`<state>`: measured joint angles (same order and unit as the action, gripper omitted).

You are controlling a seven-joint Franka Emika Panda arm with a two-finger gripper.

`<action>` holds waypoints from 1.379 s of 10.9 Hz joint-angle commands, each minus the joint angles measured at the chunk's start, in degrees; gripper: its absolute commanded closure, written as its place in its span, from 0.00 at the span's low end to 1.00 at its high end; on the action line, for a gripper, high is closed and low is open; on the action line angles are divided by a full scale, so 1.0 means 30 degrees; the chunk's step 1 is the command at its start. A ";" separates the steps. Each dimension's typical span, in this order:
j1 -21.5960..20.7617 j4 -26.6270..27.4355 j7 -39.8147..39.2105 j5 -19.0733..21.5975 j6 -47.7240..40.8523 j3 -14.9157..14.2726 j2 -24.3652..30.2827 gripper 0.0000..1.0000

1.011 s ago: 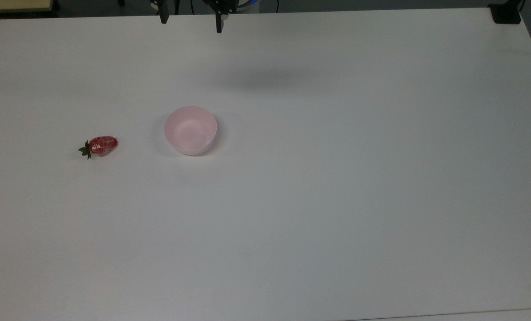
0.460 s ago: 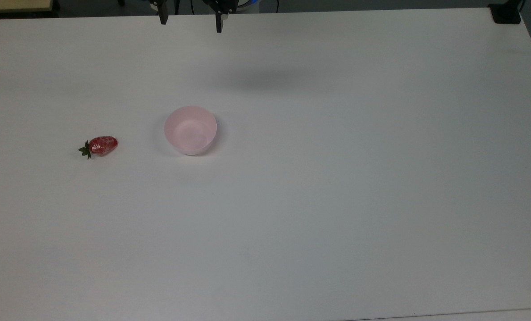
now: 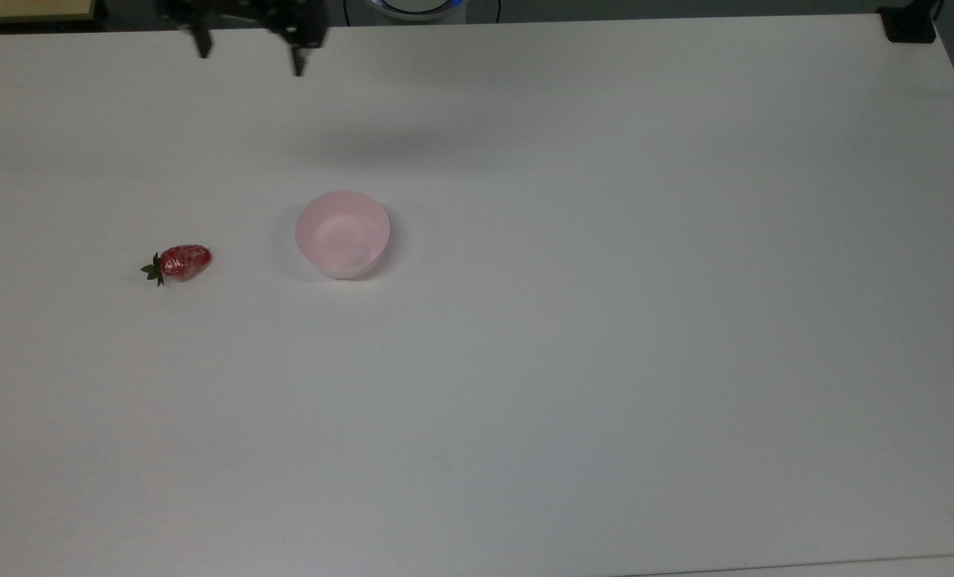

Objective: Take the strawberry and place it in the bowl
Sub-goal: 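Move the gripper down over the red strawberry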

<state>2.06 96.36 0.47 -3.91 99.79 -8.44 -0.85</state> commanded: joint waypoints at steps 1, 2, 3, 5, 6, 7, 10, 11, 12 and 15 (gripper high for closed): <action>0.1009 0.0863 0.1008 0.0567 0.1354 -0.1579 -0.0391 0.00; 0.1536 0.1739 0.2522 0.0862 0.2554 -0.1698 -0.0479 0.00; 0.1744 0.2269 0.4191 0.0864 0.3813 -0.1699 -0.0886 0.00; 0.1805 0.2741 0.7298 0.0864 0.6624 -0.1699 -0.2376 0.00; 0.1805 0.2831 0.8328 0.0893 0.7856 -0.1699 -0.3080 0.00; 0.1776 0.2773 0.9382 0.0923 0.9058 -0.1699 -0.3841 0.00; 0.1688 0.2773 1.0213 0.0923 1.1057 -0.1670 -0.5427 0.03; 0.1717 0.2686 1.0213 0.0923 1.1265 -0.1670 -0.5953 0.03; 0.1717 0.2656 1.0184 0.0894 1.1905 -0.1583 -0.6539 0.03; 0.1688 0.2627 1.0184 0.0835 1.2409 -0.1524 -0.7273 0.02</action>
<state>7.38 104.46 30.42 -2.06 135.77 -13.15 -21.22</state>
